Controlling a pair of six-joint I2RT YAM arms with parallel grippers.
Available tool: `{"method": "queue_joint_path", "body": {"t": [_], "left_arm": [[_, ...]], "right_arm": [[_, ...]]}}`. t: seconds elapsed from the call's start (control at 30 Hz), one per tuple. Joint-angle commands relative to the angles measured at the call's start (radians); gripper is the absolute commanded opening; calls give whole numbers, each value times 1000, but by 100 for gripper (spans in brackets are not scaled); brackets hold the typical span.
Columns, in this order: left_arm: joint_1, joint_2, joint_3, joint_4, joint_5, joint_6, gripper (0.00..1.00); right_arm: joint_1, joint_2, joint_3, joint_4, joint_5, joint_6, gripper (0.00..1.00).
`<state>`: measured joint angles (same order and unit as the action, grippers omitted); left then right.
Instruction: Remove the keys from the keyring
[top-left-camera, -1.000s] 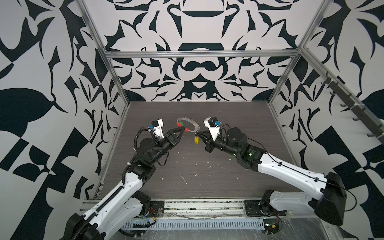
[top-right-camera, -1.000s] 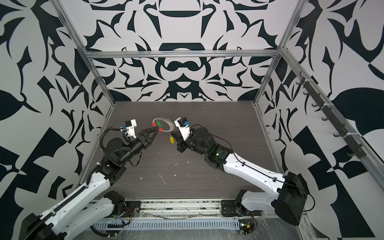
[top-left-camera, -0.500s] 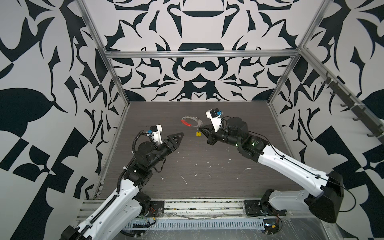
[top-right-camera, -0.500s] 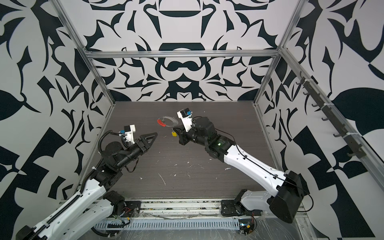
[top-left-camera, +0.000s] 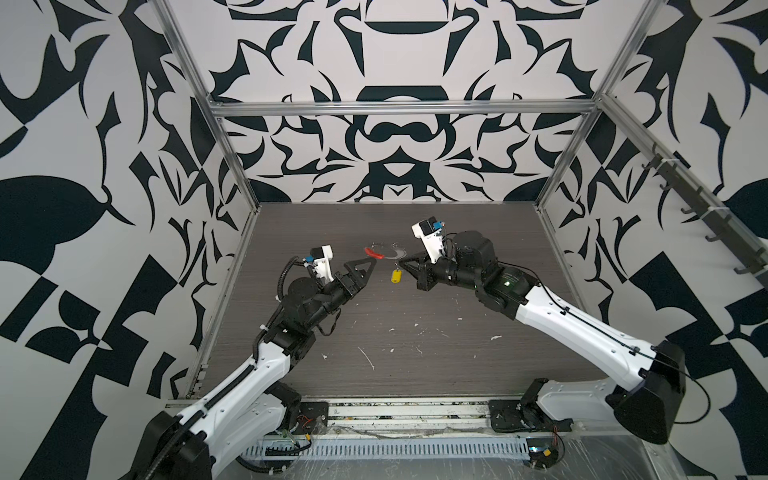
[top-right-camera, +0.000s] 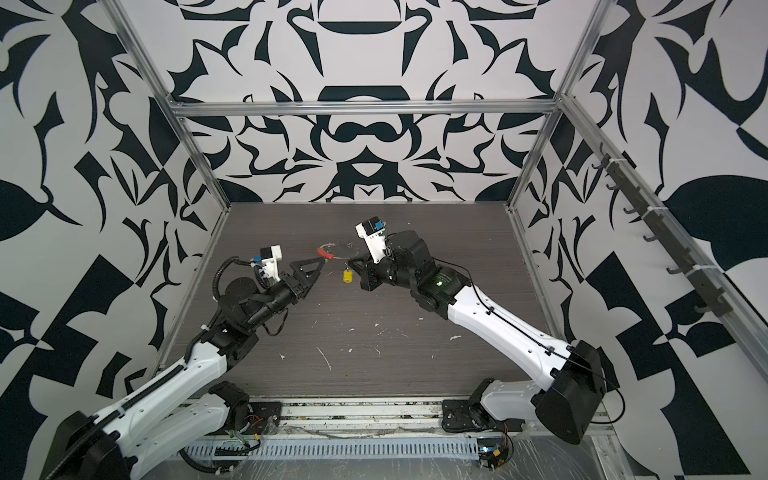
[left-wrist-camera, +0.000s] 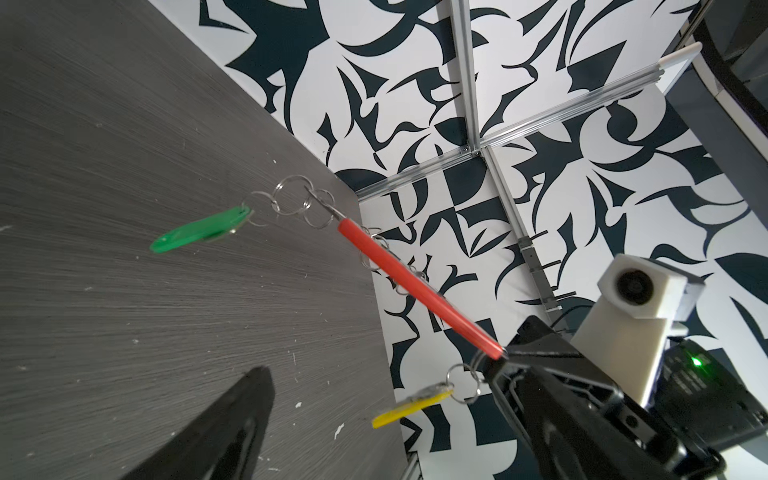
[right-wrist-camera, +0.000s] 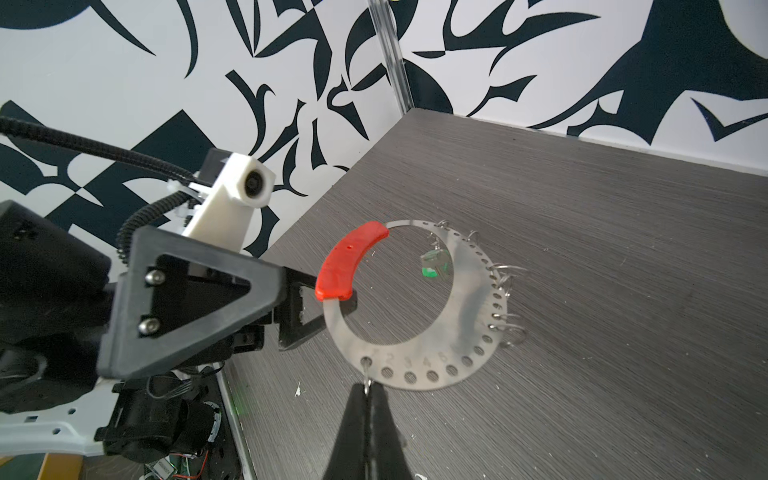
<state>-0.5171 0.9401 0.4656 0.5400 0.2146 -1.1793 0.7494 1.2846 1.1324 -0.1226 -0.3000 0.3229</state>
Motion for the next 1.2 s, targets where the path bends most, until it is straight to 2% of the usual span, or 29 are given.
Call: {"method": "queue_joint_path", "body": {"t": [0.0, 0.13, 0.27, 0.53, 0.8, 0.93, 0.97, 1.0, 1.1, 1.17], "left_arm": [[3, 31, -5, 176, 20, -68, 96], [2, 48, 6, 195, 11, -60, 95], [3, 52, 13, 192, -2, -49, 86], [10, 74, 25, 188, -1, -45, 47], [15, 63, 37, 169, -1, -30, 26], [15, 65, 47, 166, 5, -27, 19], [15, 65, 50, 165, 9, -28, 19], [15, 65, 53, 160, 14, -28, 23], [15, 53, 49, 140, 17, -35, 51], [15, 29, 42, 111, 10, -32, 63]], "right_arm": [[12, -7, 20, 69, -23, 3, 0], [25, -5, 17, 60, -31, -20, 0], [36, -10, 8, 57, -51, -34, 0], [50, -11, 11, 31, -75, -55, 0], [51, -11, 11, -4, -93, -59, 0], [53, -12, 3, -5, -88, -60, 0], [53, -14, -1, -3, -80, -61, 0], [53, -19, -5, 2, -68, -62, 0], [53, -29, -5, 5, -26, -76, 0], [53, -40, -13, 18, 0, -84, 0]]}}
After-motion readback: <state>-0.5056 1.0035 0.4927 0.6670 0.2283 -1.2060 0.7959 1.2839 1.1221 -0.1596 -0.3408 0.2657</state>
